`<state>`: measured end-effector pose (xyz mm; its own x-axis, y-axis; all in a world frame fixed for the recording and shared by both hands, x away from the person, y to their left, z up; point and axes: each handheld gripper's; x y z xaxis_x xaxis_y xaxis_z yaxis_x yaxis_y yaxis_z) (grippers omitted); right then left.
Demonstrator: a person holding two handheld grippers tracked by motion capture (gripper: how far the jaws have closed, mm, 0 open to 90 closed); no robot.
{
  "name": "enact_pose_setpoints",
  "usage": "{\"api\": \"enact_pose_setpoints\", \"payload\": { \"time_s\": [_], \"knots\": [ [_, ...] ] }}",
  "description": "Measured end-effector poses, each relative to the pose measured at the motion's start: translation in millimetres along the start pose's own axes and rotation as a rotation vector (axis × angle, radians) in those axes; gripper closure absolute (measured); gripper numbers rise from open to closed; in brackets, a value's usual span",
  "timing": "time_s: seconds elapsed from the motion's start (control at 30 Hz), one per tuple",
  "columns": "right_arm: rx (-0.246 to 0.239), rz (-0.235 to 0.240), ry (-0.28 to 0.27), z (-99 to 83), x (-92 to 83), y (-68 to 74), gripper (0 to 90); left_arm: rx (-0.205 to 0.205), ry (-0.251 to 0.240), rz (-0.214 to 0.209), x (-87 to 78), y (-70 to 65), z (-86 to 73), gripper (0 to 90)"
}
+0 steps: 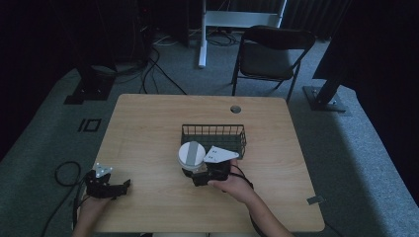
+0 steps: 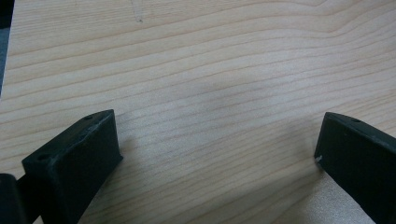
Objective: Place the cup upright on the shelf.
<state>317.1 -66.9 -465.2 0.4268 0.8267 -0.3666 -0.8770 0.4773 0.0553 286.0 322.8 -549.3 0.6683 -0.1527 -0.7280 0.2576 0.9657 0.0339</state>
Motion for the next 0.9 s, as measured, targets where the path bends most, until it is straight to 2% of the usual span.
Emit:
{"api": "enact_pose_setpoints", "payload": {
  "time_s": [0.07, 0.13, 0.33, 0.63, 0.77, 0.83, 0.87, 0.9],
  "knots": [
    [0.0, -0.004, -0.004, 2.5, -1.3, -1.3, 18.3, 0.0, 0.0, 0.0, 0.0, 0.0, 0.0, 0.1],
    [0.009, -0.027, -0.018, 9.2, -4.7, -5.3, 18.4, 0.002, 0.0, 0.001, 0.0, 0.1, 0.0, 0.2],
    [-0.008, -0.082, -0.043, 21.5, -12.2, -11.4, 18.3, 0.0, 0.0, 0.0, 0.0, 0.0, 0.0, 0.2],
    [0.003, -0.215, -0.081, 34.8, -18.3, -28.1, 18.3, 0.001, 0.001, 0.0, -0.1, 0.0, 0.0, 0.2],
    [0.022, -0.3, -0.092, 37.3, -19.5, -37.1, 18.4, 0.0, -0.001, 0.001, 0.1, 0.0, 0.0, 0.2],
    [0.028, -0.315, -0.09, 37.7, -19.8, -39.7, 18.4, 0.0, -0.001, 0.001, 0.0, 0.0, 0.0, 0.2],
    [0.036, -0.339, -0.091, 37.9, -20.3, -42.1, 18.4, 0.001, 0.0, 0.0, 0.0, 0.1, 0.0, 0.2],
    [0.053, -0.383, -0.089, 38.2, -22.0, -49.1, 18.4, 0.001, 0.0, 0.0, 0.0, 0.0, 0.0, 0.2]
  ]
}}
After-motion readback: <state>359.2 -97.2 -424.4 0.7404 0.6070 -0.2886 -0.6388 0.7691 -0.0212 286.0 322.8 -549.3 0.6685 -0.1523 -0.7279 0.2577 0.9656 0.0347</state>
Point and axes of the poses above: each handheld gripper's, and its own axes: x roughly forward along the jaws, z roughly out of its top, y roughly to its left, and after that the axes turned 2 degrees about z, right-handed
